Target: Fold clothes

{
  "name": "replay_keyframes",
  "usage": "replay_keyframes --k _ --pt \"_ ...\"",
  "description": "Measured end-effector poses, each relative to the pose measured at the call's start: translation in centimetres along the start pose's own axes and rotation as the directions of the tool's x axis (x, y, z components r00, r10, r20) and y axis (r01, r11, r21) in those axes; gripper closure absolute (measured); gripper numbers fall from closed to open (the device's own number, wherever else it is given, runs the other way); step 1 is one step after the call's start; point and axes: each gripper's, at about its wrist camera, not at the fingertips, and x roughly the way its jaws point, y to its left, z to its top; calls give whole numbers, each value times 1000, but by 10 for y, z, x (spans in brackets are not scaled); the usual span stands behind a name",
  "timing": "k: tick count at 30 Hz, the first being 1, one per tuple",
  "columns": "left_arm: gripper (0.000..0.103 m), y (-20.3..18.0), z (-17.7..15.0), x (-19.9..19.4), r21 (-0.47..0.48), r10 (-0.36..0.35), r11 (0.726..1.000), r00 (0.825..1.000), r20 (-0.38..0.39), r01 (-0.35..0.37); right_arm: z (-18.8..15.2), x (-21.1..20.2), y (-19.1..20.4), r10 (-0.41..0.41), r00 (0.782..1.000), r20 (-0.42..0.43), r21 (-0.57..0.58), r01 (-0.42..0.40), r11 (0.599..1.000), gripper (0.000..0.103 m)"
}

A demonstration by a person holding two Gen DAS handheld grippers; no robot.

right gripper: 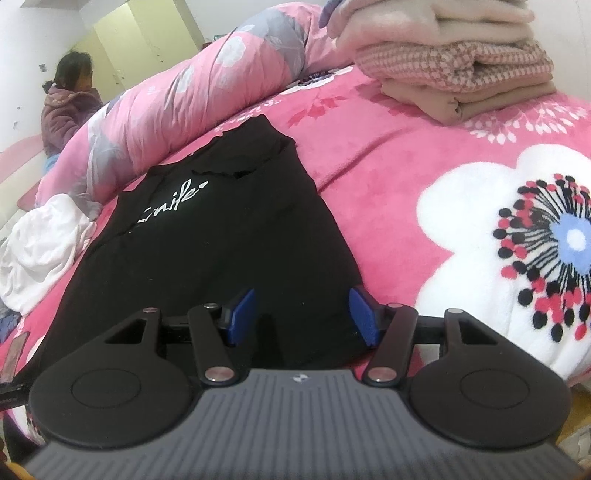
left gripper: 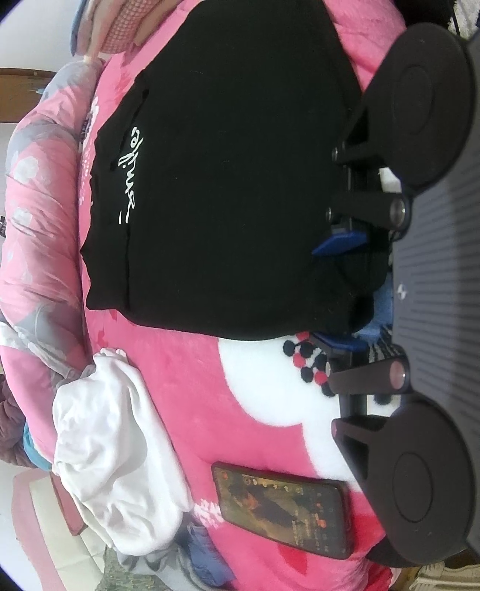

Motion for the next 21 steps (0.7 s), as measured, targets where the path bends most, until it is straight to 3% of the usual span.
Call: replay_keyframes --k 14,21 --pt "54 11 -8 0 -28 -44 999 998 34 44 -1 5 6 -38 999 -16 3 39 999 43" --pt "53 12 -9 1 -33 -56 998 998 43 57 1 8 9 -45 999 -26 -11 45 999 36"
